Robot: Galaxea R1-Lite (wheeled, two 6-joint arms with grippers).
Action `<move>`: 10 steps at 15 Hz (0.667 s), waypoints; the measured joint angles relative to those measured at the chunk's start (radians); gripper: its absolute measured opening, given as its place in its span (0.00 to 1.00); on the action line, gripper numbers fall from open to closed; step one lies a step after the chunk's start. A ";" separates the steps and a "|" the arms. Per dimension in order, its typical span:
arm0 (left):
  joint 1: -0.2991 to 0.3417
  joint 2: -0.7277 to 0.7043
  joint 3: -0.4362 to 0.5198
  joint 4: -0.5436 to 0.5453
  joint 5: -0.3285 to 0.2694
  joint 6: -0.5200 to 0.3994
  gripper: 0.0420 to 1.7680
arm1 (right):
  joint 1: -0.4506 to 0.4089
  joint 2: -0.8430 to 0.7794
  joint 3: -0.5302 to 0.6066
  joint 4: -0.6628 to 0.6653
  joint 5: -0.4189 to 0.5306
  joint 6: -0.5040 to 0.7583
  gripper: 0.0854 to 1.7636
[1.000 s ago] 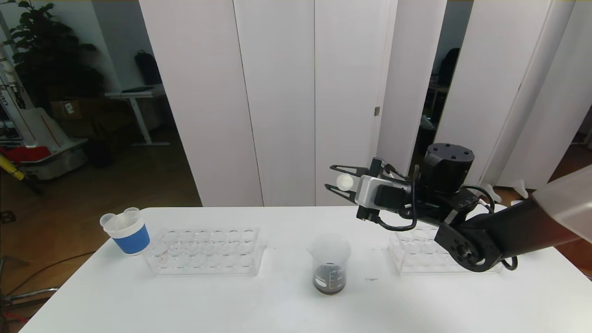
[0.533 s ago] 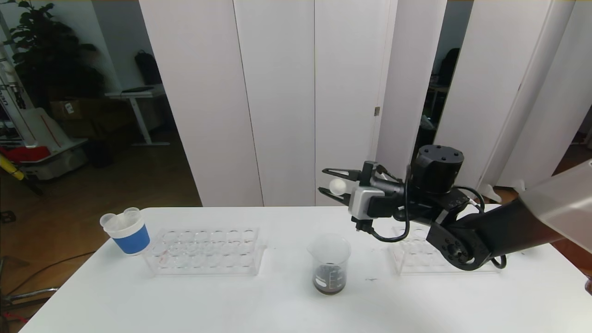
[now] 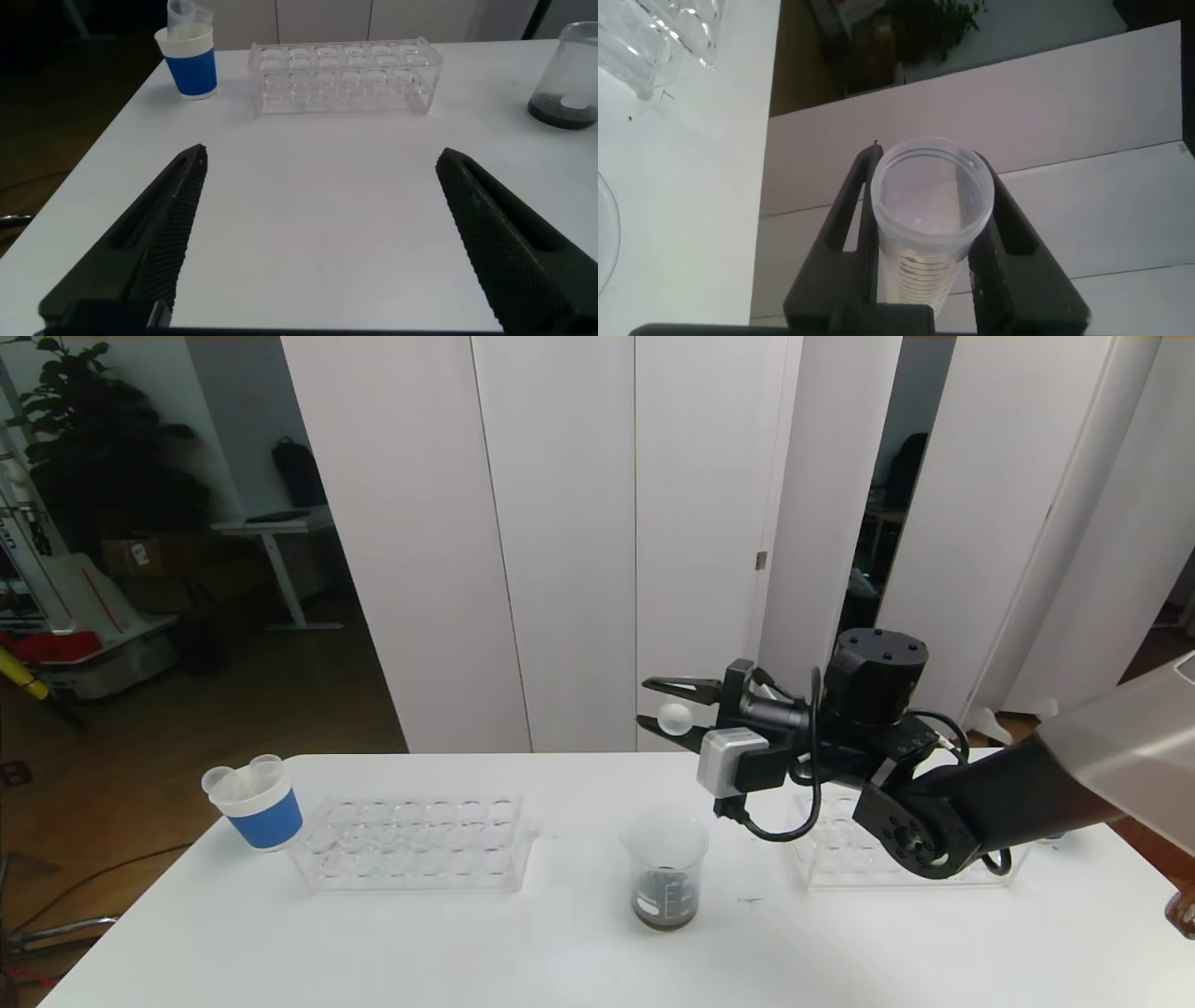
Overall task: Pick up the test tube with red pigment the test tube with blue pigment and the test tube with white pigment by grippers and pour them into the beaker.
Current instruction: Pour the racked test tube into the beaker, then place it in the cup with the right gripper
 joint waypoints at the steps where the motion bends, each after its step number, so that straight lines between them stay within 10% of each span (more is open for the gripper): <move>1: 0.000 0.000 0.000 0.000 0.000 0.000 0.99 | 0.000 0.001 0.000 0.000 0.000 -0.017 0.31; 10: 0.000 0.000 0.000 0.000 0.000 0.000 0.99 | 0.003 0.009 -0.021 0.002 -0.005 -0.110 0.31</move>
